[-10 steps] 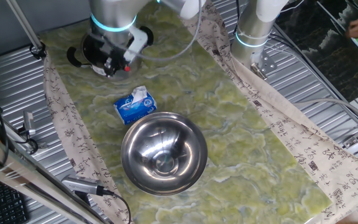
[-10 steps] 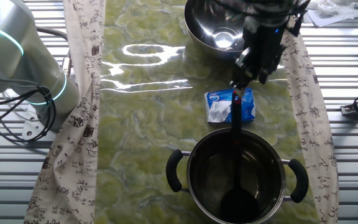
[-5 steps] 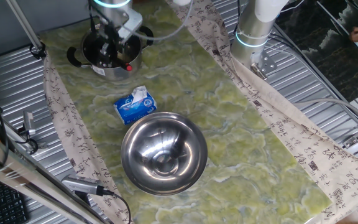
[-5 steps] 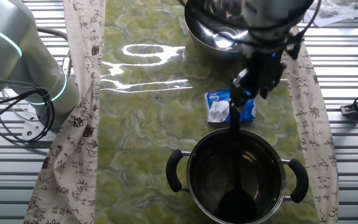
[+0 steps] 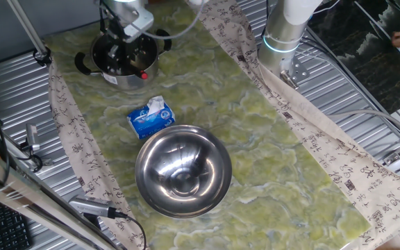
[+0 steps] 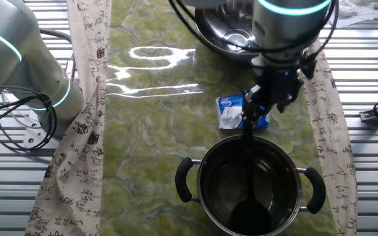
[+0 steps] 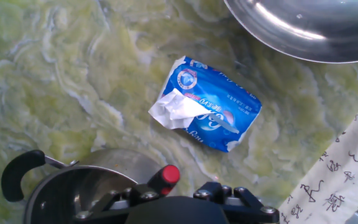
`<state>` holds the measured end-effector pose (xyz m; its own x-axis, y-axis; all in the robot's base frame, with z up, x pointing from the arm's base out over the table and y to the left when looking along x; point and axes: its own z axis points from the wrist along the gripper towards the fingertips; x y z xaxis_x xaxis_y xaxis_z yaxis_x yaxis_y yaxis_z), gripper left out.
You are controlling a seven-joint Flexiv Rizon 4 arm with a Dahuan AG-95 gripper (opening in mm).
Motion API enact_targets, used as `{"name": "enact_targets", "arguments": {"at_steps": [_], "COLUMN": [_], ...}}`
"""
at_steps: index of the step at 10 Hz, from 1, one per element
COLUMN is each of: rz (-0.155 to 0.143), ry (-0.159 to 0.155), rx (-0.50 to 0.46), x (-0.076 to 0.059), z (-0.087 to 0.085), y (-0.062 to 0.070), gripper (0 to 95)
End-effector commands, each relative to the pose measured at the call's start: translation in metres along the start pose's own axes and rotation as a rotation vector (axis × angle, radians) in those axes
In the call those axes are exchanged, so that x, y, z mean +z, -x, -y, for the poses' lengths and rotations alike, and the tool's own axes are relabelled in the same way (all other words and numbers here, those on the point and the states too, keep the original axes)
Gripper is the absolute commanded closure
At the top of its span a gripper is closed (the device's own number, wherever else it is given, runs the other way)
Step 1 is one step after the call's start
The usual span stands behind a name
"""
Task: Scoop water with a large spoon from one bowl to another
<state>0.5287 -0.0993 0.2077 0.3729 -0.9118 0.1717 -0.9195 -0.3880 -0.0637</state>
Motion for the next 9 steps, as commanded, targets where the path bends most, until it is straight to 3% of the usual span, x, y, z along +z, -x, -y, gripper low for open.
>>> {"name": "enact_targets", "arguments": {"at_steps": [1,3,4,7,8,9], "rz": [0.007,-0.005,-0.028,-0.057,-0.053,-0.045], "ry": [-0.013,-0.026,-0.023,-0.006,-0.006,-0.002], "rx": [0.048,0.055,0.054,0.092,0.105,0.134], "x": [0.003,0.008,0.009,0.015,0.017,0.018], "z": [-0.006,-0.008,-0.010,-0.015,-0.018,-0.023], "y": [-0.006,-0.010,-0.011,-0.018,-0.020,-0.024], "gripper": [38.0,38.0,38.0,38.0,38.0,57.0]}}
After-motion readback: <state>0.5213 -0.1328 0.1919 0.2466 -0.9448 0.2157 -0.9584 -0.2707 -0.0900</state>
